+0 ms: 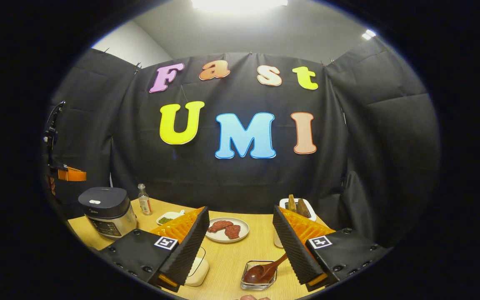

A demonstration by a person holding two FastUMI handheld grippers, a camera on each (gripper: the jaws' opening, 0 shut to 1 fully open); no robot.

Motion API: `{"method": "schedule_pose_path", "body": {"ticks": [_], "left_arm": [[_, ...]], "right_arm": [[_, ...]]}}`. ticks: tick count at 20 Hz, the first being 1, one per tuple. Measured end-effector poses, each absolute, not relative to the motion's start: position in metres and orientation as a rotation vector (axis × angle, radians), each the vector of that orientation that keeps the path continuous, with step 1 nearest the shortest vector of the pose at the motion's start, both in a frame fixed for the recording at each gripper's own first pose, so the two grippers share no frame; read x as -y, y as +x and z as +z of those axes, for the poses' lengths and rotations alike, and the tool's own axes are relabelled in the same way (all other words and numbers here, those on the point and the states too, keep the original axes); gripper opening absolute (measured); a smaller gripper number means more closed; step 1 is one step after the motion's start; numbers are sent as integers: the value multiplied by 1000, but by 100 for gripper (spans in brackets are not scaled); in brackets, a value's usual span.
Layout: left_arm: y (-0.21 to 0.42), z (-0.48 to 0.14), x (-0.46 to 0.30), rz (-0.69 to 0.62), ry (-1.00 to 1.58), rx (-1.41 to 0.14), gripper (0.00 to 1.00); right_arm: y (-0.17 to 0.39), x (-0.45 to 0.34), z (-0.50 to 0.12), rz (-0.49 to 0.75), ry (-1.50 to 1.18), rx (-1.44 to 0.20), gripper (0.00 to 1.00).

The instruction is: Close the left gripper, press the button to open the rice cooker; take a wooden spoon from the chopstick holder with the right hand, scoop a spoonful of rice and pour it into the rice cooker, then put the wooden spoon back into the chopstick holder.

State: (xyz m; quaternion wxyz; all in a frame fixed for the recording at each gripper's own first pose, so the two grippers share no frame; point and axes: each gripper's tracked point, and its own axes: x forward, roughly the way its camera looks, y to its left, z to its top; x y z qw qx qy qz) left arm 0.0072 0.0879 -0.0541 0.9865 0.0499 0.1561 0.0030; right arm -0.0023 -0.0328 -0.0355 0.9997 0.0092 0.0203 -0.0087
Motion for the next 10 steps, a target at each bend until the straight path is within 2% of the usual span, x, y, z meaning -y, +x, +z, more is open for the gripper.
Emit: {"method": "schedule_pose_path", "body": {"ticks": [7,10], "left_arm": [[10,-106,-104,4,28,-519,1],[17,-118,-114,17,2,-548,2]], "right_arm": [[3,41,-48,-19,4,-52,98],[7,44,-62,-17,12,-75,98]]}}
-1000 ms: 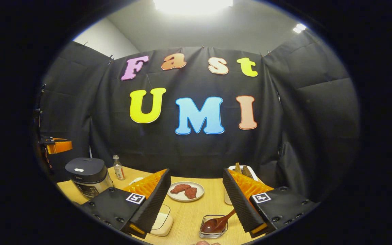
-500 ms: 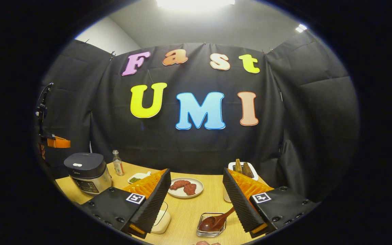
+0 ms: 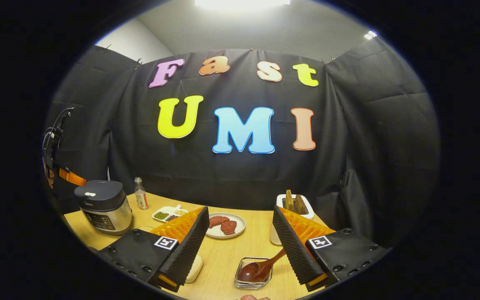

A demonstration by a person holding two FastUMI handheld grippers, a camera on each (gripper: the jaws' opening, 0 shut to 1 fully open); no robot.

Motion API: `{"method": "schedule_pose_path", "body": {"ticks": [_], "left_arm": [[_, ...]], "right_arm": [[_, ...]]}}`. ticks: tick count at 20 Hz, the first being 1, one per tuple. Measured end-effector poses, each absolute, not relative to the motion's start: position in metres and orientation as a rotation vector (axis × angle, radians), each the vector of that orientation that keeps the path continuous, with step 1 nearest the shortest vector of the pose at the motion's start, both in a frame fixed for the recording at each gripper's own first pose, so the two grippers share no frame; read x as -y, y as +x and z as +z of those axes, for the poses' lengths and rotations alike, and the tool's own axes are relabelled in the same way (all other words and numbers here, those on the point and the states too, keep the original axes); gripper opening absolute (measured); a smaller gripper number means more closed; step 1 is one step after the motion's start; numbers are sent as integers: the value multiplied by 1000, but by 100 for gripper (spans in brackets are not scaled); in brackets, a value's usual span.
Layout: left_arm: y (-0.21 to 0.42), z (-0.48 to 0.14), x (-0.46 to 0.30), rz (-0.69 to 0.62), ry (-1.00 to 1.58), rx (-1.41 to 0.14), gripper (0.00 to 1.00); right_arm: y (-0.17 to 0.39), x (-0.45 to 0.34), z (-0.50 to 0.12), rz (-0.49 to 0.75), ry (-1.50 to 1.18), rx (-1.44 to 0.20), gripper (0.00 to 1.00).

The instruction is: Close the left gripper, press the button to open the rice cooker; take a wooden spoon from the chopstick holder with the right hand, scoop a spoonful of rice and pour it into the rice cooker, then put the wooden spoon back into the chopstick holder.

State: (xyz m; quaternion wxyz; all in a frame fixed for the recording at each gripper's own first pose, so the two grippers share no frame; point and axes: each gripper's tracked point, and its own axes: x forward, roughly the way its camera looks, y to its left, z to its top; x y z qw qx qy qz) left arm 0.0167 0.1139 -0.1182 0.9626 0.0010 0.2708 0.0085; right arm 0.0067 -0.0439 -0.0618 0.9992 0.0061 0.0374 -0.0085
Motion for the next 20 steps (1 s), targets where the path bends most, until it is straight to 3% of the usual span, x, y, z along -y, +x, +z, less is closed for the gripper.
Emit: {"method": "schedule_pose_path", "body": {"ticks": [2,3,6,7,17,20], "left_arm": [[22,-131,-117,18,-15,-574,1],[23,-139,-118,19,-18,-597,1],[30,-155,-128,56,-25,-637,1],[32,-156,-127,54,-27,-637,0],[32,-164,-131,69,45,-663,1],[31,-164,-130,60,48,-667,1]], "right_arm": [[8,45,-67,-12,24,-84,98],[8,47,-67,-14,24,-83,93],[8,53,-67,-24,27,-71,93],[7,54,-65,-25,35,-64,98],[14,35,-66,108,199,-39,98],[16,44,-71,77,166,-45,98]]}}
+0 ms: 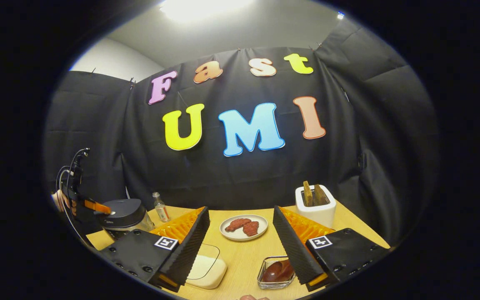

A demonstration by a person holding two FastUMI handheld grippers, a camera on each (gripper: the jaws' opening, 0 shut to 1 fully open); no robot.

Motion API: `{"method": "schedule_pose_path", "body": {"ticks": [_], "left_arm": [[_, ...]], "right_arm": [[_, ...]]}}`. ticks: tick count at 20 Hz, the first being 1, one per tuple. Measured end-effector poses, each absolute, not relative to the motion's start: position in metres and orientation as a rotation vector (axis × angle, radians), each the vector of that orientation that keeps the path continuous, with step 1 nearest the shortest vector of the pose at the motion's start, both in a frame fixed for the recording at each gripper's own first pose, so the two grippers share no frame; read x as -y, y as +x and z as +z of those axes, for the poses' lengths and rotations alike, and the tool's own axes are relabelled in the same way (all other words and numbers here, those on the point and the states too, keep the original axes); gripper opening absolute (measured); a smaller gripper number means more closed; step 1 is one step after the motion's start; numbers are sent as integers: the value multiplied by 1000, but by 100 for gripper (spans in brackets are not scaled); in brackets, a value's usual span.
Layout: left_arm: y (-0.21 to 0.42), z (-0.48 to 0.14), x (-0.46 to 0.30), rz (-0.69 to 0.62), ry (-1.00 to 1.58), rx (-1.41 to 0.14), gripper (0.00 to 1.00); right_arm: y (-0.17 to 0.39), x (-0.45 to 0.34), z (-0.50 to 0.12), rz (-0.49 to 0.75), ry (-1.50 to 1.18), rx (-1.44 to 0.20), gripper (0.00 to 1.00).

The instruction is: Close the left gripper, press the button to open the rice cooker; take a wooden spoon from the chopstick holder with the right hand, scoop a spoonful of rice and pour it into the rice cooker, then put the wooden spoon back into the chopstick holder.

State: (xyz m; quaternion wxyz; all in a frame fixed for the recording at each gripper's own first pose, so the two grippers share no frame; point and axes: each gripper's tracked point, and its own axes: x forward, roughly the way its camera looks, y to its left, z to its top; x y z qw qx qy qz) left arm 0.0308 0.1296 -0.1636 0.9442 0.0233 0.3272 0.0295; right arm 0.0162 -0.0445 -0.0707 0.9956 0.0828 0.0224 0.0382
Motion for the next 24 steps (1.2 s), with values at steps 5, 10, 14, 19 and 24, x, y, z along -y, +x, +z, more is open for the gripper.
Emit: {"method": "schedule_pose_path", "body": {"ticks": [5,10,14,19,24], "left_arm": [[29,-170,-128,25,72,-718,1],[27,-171,-128,-15,88,-727,2],[26,-173,-129,-27,94,-722,2],[23,-175,-129,-24,98,-731,2],[27,-173,-126,-12,171,-684,2]], "right_arm": [[15,46,-77,46,149,-56,98],[14,51,-89,10,145,-73,98],[14,48,-93,2,140,-93,98],[8,44,-90,8,137,-86,93],[1,47,-85,-6,180,-66,98]]}}
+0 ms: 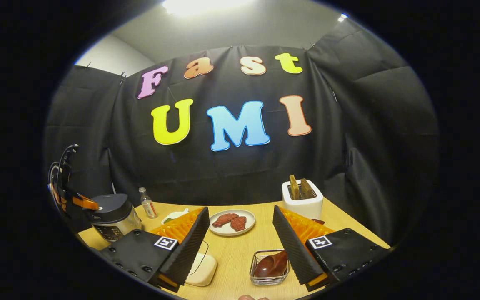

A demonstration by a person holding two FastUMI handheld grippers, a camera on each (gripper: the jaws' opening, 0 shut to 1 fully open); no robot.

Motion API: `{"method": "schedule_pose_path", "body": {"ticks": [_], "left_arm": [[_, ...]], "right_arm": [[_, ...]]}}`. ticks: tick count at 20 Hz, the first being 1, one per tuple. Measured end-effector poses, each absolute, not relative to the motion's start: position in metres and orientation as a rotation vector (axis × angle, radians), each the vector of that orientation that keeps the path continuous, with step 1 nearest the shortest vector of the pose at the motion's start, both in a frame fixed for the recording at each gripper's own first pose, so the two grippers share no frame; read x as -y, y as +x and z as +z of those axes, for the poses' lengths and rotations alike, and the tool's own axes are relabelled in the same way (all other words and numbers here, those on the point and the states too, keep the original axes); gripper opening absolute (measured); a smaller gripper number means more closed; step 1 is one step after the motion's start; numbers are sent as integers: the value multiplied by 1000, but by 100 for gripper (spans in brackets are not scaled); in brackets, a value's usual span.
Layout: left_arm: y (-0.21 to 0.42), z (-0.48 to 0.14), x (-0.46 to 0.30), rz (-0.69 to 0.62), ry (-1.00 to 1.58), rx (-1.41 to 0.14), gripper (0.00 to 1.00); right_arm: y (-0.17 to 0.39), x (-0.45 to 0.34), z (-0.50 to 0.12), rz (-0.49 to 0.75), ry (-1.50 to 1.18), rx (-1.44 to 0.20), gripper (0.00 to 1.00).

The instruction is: Close the left gripper, press the button to open the rice cooker; take a wooden spoon from the chopstick holder with the right hand, scoop a spoonful of rice and pour it into the rice cooker, then put the wooden spoon back into the chopstick holder.

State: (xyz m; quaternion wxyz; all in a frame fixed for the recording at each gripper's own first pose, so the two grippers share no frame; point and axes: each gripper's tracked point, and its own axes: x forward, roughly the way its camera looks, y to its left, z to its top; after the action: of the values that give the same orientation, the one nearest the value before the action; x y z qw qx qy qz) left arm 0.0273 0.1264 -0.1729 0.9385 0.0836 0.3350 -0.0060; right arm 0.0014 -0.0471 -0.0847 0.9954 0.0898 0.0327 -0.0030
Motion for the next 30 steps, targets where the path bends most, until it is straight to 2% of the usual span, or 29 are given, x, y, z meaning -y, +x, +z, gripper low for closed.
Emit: {"method": "schedule_pose_path", "body": {"ticks": [4,6,12,21,24,27,30], "left_arm": [[25,-161,-128,123,163,-602,2],[26,-141,-131,166,163,-514,2],[9,-12,-159,347,146,-107,2],[-56,25,-95,239,-166,68,0],[-57,20,-93,206,-194,32,2],[-51,8,-86,201,-152,12,32],[-44,-3,-77,215,-40,-35,87]], "right_arm": [[-1,57,-75,-39,162,-44,98],[-4,57,-71,-32,149,-45,98],[-3,69,-56,-47,124,-20,98],[-5,89,-60,-91,122,-21,98],[-9,117,-60,-181,106,-21,98],[-15,135,-63,-226,148,-24,98],[-18,156,-70,-262,176,-28,98]]}}
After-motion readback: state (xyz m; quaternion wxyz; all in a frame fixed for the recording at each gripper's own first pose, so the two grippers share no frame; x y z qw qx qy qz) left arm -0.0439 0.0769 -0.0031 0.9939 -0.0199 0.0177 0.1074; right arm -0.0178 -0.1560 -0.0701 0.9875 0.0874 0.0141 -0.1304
